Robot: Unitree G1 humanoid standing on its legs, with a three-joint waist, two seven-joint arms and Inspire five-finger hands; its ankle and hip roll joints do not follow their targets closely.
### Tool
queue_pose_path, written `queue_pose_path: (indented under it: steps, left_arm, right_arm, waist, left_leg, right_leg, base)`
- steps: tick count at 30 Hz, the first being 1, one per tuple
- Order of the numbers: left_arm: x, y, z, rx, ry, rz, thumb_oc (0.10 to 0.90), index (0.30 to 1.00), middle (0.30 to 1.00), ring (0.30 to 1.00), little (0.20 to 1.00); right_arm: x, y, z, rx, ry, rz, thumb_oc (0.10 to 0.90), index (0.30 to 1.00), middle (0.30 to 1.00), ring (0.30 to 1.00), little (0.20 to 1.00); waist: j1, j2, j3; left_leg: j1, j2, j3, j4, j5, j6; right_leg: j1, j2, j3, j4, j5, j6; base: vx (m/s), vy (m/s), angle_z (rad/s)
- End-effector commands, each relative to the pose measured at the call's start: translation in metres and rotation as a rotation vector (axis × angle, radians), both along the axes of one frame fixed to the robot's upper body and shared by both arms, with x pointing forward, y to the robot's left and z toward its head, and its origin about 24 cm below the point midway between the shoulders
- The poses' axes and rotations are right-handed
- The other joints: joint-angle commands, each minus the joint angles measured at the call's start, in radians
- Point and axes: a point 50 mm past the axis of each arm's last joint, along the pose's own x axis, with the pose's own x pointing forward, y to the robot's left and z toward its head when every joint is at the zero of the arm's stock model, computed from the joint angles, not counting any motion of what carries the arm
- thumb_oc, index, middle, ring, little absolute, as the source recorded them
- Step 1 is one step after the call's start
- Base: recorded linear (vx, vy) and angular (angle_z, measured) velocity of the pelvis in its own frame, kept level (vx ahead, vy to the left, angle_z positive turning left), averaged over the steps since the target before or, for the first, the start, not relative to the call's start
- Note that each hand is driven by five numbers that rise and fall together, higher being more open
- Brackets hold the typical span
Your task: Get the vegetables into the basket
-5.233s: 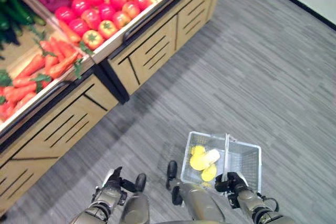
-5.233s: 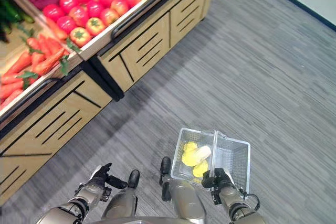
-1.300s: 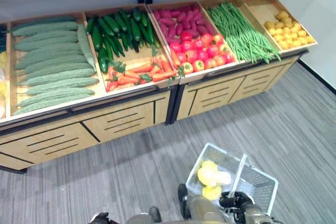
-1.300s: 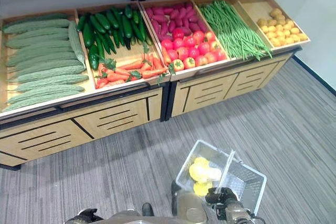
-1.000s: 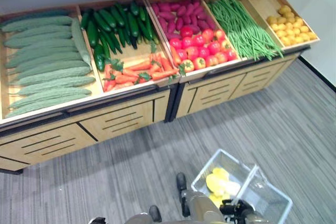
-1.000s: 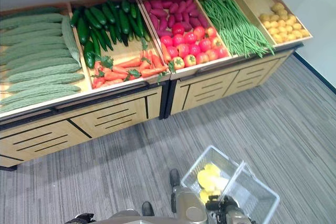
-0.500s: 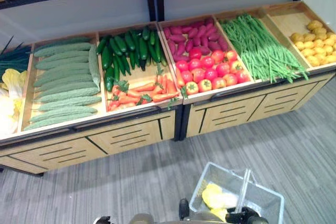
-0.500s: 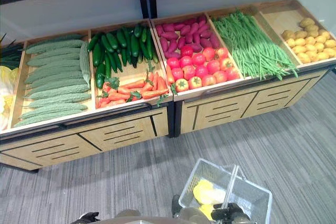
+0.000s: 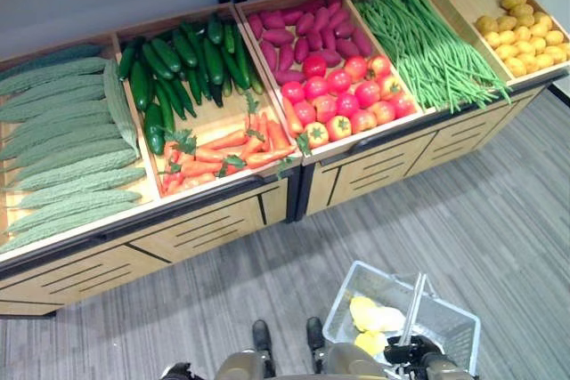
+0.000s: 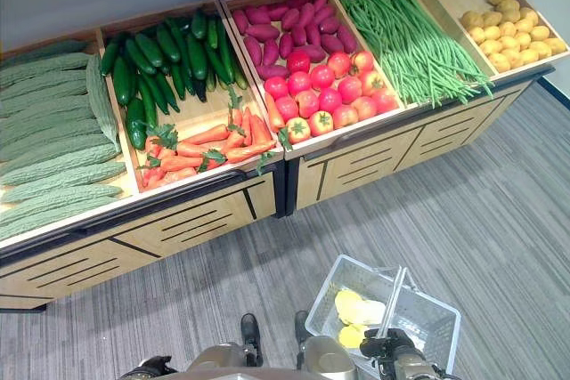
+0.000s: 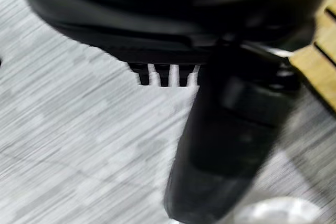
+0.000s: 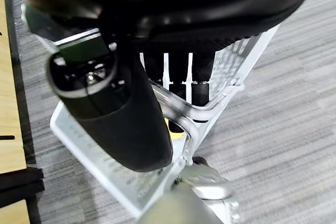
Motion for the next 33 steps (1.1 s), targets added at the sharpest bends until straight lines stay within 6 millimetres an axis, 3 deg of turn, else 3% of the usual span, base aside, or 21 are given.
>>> queue_pose_path:
  steps: [1,4,9,10,12,14,16,17,26,29,32,33]
  left_arm:
    - [-0.004,0.028,0.008,0.088,-0.013,0.083,0.900,1.000,1.000,1.000,1.000]
    - [0.007,0.035,0.013,0.109,-0.072,0.109,0.900,1.000,1.000,1.000,1.000]
    - [0.043,0.043,0.029,0.101,-0.279,0.133,0.900,1.000,1.000,1.000,1.000]
    - [0.066,0.044,0.047,0.071,-0.452,0.127,0.900,1.000,1.000,1.000,1.000]
    - [0.088,0.043,0.078,0.032,-0.676,0.086,0.900,1.000,1.000,1.000,1.000]
    - [0.091,0.047,0.097,0.012,-0.780,0.086,0.900,1.000,1.000,1.000,1.000]
    - [0.091,0.047,0.104,0.002,-0.809,0.077,0.900,1.000,1.000,1.000,1.000]
    - [0.095,0.047,0.120,-0.023,-0.887,0.071,0.900,1.000,1.000,1.000,1.000]
    - [0.115,0.043,0.189,-0.051,-1.187,-0.017,0.900,1.000,1.000,1.000,1.000]
    - [0.138,0.044,0.257,0.106,-1.449,-0.167,0.900,1.000,1.000,1.000,1.000]
    - [0.150,0.052,0.282,0.251,-1.508,-0.235,0.900,1.000,1.000,1.000,1.000]
    - [0.163,0.058,0.299,0.389,-1.516,-0.305,0.900,1.000,1.000,1.000,1.000]
  right_arm:
    - [-0.017,-0.003,-0.003,-0.026,0.075,0.061,0.400,0.300,0.300,0.300,0.300]
    - [-0.018,-0.003,-0.003,-0.027,0.073,0.050,0.400,0.300,0.300,0.300,0.300]
    - [-0.026,-0.012,-0.002,-0.039,0.076,0.011,0.400,0.300,0.300,0.300,0.300]
    - [-0.030,-0.018,0.000,-0.042,0.074,-0.006,0.400,0.300,0.300,0.300,0.300]
    - [-0.035,-0.023,0.001,-0.043,0.063,-0.028,0.400,0.300,0.300,0.300,0.300]
    - [-0.041,-0.027,0.002,-0.039,0.068,-0.051,0.400,0.300,0.300,0.300,0.300]
    - [-0.044,-0.028,0.002,-0.032,0.074,-0.063,0.400,0.300,0.300,0.300,0.300]
    - [-0.050,-0.030,0.001,-0.023,0.089,-0.087,0.400,0.300,0.300,0.300,0.300]
    - [-0.060,-0.031,0.001,-0.004,0.121,-0.110,0.400,0.300,0.300,0.300,0.300]
    - [-0.060,-0.031,0.000,-0.004,0.111,-0.131,0.400,0.300,0.300,0.300,0.300]
    - [-0.059,-0.033,0.001,-0.017,0.104,-0.128,0.400,0.300,0.300,0.300,0.300]
    - [-0.059,-0.037,0.003,-0.034,0.103,-0.120,0.400,0.300,0.300,0.300,0.300]
  waist:
    - [0.026,-0.030,-0.032]
    - [0.031,-0.032,-0.034]
    - [0.027,-0.024,-0.052]
    - [0.023,-0.017,-0.060]
    - [0.024,-0.005,-0.064]
    - [0.023,0.000,-0.067]
    - [0.023,0.002,-0.069]
    - [0.024,0.007,-0.073]
    - [0.025,0.017,-0.091]
    - [0.020,0.024,-0.111]
    - [0.016,0.026,-0.121]
    - [0.007,0.031,-0.128]
  left_leg:
    - [-0.028,-0.006,-0.006,0.156,-0.175,0.037]
    - [-0.012,-0.011,-0.001,0.158,-0.185,0.044]
    - [0.028,-0.021,-0.015,0.139,-0.184,0.045]
    - [0.045,-0.025,-0.021,0.124,-0.181,0.044]
    - [0.061,-0.030,-0.032,0.098,-0.170,0.043]
    - [0.070,-0.034,-0.041,0.084,-0.163,0.042]
    - [0.071,-0.035,-0.046,0.084,-0.163,0.043]
    - [0.073,-0.035,-0.053,0.090,-0.166,0.044]
    - [0.091,-0.035,-0.069,0.081,-0.171,0.043]
    - [0.111,-0.031,-0.073,0.066,-0.171,0.035]
    - [0.119,-0.030,-0.071,0.061,-0.170,0.030]
    - [0.129,-0.027,-0.065,0.058,-0.173,0.024]
  right_leg:
    - [-0.047,-0.045,0.028,0.063,-0.047,0.066]
    - [-0.042,-0.046,0.039,0.068,-0.043,0.073]
    - [-0.009,-0.055,0.024,0.052,-0.043,0.081]
    - [0.004,-0.058,0.017,0.043,-0.045,0.083]
    - [0.014,-0.063,0.005,0.034,-0.042,0.087]
    - [0.020,-0.065,-0.007,0.032,-0.043,0.089]
    - [0.023,-0.066,-0.011,0.032,-0.044,0.089]
    - [0.030,-0.068,-0.020,0.031,-0.046,0.089]
    - [0.054,-0.069,-0.033,0.015,-0.048,0.085]
    - [0.070,-0.068,-0.037,0.005,-0.056,0.081]
    - [0.074,-0.066,-0.037,0.005,-0.060,0.080]
    - [0.082,-0.064,-0.035,0.002,-0.062,0.079]
  base:
    - [0.01,0.135,-0.09]
    - [0.02,0.122,-0.21]
    - [0.00,0.030,-0.01]
    - [-0.02,0.006,0.09]
    - [-0.02,-0.001,0.09]
    - [-0.01,-0.016,0.20]
    - [-0.01,-0.021,0.13]
    - [0.00,-0.032,0.04]
    - [-0.01,-0.037,0.09]
    - [0.01,-0.076,0.04]
    - [0.03,-0.038,0.05]
    - [0.09,-0.039,0.03]
